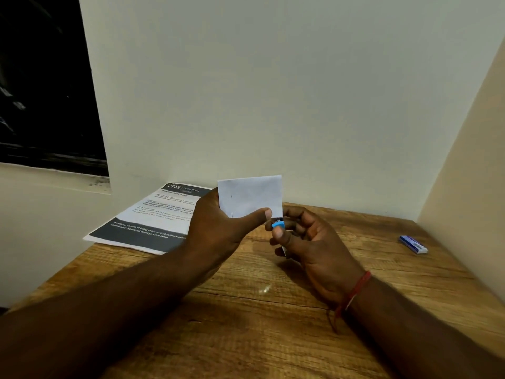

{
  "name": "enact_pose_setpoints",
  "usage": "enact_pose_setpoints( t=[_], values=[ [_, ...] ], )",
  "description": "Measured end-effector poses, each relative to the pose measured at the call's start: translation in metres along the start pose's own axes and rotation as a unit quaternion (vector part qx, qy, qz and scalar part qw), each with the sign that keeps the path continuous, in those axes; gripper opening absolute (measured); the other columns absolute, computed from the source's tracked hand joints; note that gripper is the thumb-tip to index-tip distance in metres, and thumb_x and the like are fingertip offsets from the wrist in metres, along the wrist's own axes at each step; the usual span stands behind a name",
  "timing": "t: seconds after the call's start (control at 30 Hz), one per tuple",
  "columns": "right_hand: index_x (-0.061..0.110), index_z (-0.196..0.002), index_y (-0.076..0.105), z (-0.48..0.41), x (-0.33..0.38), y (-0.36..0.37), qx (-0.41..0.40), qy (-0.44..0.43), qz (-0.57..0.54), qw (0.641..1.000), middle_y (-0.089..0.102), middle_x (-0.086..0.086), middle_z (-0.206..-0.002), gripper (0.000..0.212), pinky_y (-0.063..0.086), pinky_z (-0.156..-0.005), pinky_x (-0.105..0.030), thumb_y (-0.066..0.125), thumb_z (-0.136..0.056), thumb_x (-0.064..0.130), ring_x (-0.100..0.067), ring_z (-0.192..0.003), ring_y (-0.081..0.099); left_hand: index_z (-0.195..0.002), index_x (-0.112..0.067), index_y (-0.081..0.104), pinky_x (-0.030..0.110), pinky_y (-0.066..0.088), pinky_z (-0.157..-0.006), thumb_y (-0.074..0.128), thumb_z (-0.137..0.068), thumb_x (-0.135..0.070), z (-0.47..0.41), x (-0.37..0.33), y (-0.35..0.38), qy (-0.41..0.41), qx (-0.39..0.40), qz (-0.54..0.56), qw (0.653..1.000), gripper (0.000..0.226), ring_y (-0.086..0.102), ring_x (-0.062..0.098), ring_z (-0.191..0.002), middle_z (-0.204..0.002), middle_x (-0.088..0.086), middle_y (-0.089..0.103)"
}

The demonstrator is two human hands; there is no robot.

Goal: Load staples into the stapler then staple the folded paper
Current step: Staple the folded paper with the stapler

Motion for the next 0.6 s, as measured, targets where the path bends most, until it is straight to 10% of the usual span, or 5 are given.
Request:
enact_pose_setpoints(
  t=[0.6],
  values=[
    [0.008,-0.127,0.075,-0.0011,0.0026,-0.0015,-0.039,-0.023,-0.056,0.997,0.085,-0.014,-0.119,0.053,0.063,-0.098,-0.04,0.087,-0.077,0.021,-0.029,-0.115,0.081,-0.121,-0.028,0.08,0.014,0.061,-0.078,0.106,-0.071,-0.032,0.0006,0.0041,0.0036,0.004,0.005,0.004,1.0,0.057,0.079,0.001,-0.106,-0.111,-0.012,0.084]
  ],
)
Point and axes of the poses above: each hand's wrist, its own z-axis away from the middle knuckle, its own y-axis out of the palm, x = y × z, the point moved 5 cm from there along -z, towards the middle knuckle
